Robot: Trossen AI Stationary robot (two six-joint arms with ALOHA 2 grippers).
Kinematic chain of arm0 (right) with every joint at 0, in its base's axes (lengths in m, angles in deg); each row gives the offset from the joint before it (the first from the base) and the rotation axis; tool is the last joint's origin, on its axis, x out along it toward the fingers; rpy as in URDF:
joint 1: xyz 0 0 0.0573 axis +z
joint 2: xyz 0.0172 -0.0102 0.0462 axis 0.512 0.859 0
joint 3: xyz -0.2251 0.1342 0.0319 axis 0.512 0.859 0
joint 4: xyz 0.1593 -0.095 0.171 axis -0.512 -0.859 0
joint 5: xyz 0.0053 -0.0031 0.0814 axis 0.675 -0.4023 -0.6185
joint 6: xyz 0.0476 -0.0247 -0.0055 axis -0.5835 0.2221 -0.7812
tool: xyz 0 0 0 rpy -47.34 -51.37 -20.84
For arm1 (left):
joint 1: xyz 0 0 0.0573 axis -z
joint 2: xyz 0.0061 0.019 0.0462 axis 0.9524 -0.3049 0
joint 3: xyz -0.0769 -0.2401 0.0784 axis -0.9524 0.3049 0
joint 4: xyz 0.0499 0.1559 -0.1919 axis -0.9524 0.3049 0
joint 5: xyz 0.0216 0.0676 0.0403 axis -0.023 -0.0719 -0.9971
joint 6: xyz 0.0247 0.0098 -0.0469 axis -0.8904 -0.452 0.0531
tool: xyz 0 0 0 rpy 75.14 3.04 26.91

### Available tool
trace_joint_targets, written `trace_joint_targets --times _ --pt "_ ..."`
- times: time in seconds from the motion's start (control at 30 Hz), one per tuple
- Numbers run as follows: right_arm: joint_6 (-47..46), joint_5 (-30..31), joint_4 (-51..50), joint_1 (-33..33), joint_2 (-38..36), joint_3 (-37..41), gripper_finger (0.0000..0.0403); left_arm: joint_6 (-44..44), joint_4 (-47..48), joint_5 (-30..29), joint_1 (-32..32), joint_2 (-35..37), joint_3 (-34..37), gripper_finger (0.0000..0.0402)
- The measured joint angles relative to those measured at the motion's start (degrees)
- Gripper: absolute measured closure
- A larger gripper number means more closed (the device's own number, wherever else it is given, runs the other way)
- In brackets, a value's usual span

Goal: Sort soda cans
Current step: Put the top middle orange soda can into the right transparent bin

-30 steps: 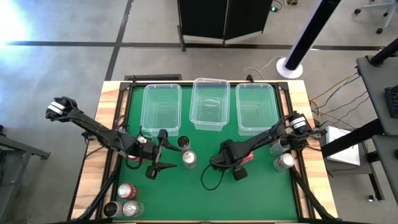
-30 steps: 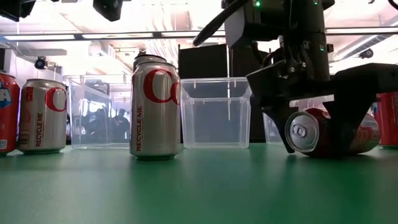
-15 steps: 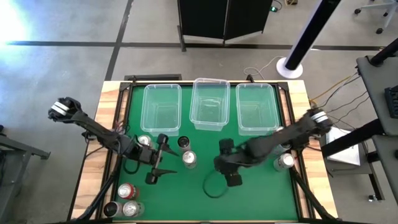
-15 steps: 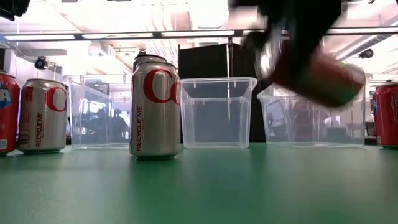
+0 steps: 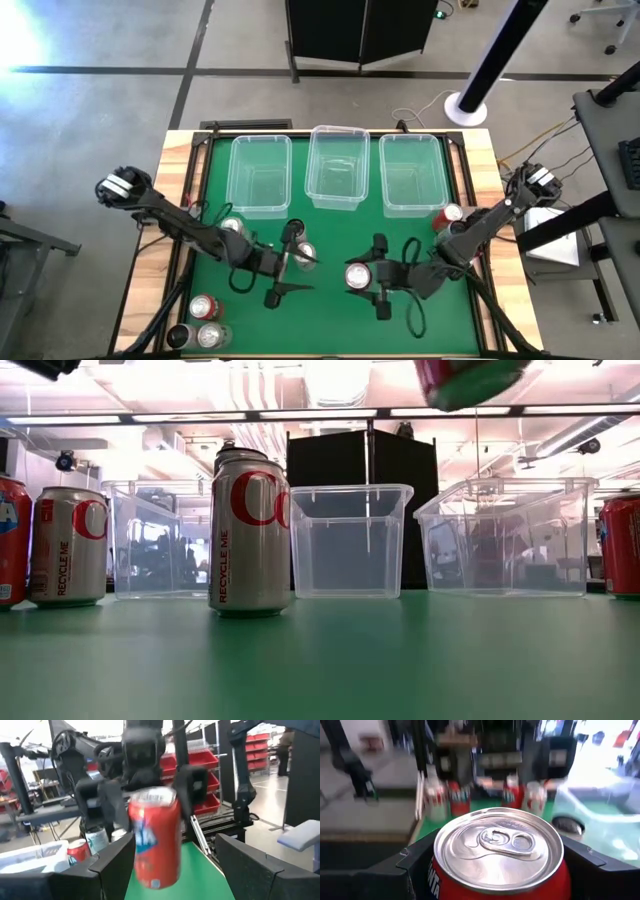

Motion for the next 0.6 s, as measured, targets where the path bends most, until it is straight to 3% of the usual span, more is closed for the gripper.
trace_joint_targets --times 0.13,0.33,0.5,0.6 --pt "3.54 5.0 7.03 1.31 0.34 2.61 0.0115 1.36 0.36 -3.43 -0.24 -4.77 -2.57 0.0137" --pt "9.88 5.59 14.99 1.61 1.35 3.82 0.0115 5.79 1.28 -4.23 -2.85 -12.63 -9.12 0.0103" --pt "10.23 4.25 13.1 1.6 2.12 3.72 0.0115 7.34 5.28 0.18 -4.95 -18.32 -15.44 0.0077" --pt "9.17 6.74 13.97 1.6 2.03 3.72 0.0115 7.36 4.94 4.91 -5.88 -20.22 -18.03 0.0072"
